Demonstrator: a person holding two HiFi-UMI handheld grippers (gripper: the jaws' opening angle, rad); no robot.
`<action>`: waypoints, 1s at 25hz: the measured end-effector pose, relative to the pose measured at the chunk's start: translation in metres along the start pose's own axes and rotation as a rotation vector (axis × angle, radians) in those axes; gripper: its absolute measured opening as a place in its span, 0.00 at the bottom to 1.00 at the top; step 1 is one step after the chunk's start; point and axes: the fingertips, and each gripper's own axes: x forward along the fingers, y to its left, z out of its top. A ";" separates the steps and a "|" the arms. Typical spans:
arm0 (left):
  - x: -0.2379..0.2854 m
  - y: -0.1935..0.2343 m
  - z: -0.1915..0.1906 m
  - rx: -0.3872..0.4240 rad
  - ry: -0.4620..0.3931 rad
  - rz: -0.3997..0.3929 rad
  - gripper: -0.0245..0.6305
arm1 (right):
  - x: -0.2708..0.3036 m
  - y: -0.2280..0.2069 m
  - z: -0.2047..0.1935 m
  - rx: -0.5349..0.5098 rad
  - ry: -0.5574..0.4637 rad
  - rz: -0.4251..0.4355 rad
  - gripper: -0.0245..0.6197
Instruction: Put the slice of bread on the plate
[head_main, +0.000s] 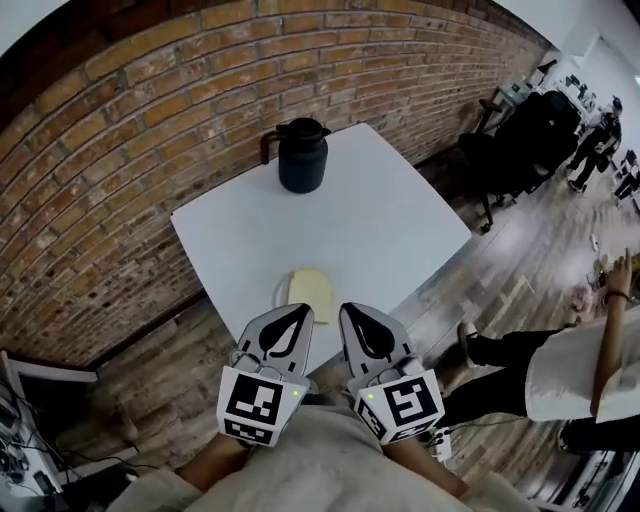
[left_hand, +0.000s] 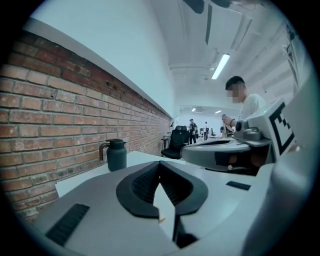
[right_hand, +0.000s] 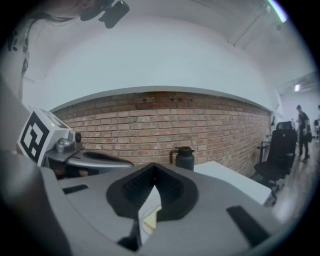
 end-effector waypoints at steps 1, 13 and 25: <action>-0.003 -0.002 0.003 0.006 -0.007 -0.001 0.05 | -0.003 0.003 0.004 -0.019 -0.007 -0.006 0.05; -0.012 -0.001 0.010 0.030 -0.022 -0.016 0.05 | -0.006 0.025 -0.002 -0.030 -0.016 0.009 0.05; -0.014 0.002 -0.003 0.070 -0.017 -0.078 0.05 | -0.003 0.035 -0.013 -0.012 -0.026 -0.046 0.05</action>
